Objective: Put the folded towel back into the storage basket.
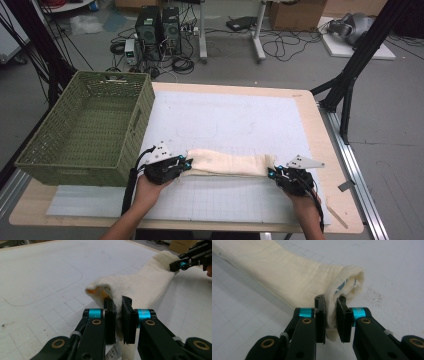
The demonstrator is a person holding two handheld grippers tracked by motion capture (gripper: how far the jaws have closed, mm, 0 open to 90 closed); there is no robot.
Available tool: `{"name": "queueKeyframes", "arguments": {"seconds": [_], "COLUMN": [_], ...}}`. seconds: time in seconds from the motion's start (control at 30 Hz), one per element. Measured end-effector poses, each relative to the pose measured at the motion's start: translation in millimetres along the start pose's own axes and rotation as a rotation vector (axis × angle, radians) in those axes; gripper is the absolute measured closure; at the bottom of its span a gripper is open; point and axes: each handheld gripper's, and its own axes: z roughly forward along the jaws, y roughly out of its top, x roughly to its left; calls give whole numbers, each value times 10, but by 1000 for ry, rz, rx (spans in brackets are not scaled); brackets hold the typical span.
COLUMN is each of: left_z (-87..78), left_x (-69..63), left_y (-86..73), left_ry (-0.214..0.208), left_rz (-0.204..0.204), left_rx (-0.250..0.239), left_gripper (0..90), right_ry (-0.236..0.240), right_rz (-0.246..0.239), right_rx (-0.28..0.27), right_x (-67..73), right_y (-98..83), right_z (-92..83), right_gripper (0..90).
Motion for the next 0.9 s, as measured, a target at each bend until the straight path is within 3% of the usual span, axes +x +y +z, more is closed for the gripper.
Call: {"name": "queueKeyframes", "arguments": {"seconds": [0.2,0.37,0.6,0.9], "left_z": [-82,-134,-223,-375], "left_x": [-12,-41,-38,-35], "left_y": [82,135,199,315], "left_ry": [8,7,3,25], "left_rz": [2,15,-3,11], "left_rx": [-42,-62,-92,-137], "left_gripper": [828,827,827,828], "right_ry": [-5,-5,5,18], "right_rz": [-14,-23,-26,-59], "right_rx": [-68,-94,-158,-181], "right_x": [21,19,5,47], "right_y": [61,115,203,324], "right_z": [-88,-126,-193,-181], "right_gripper": [797,797,799,806]}}
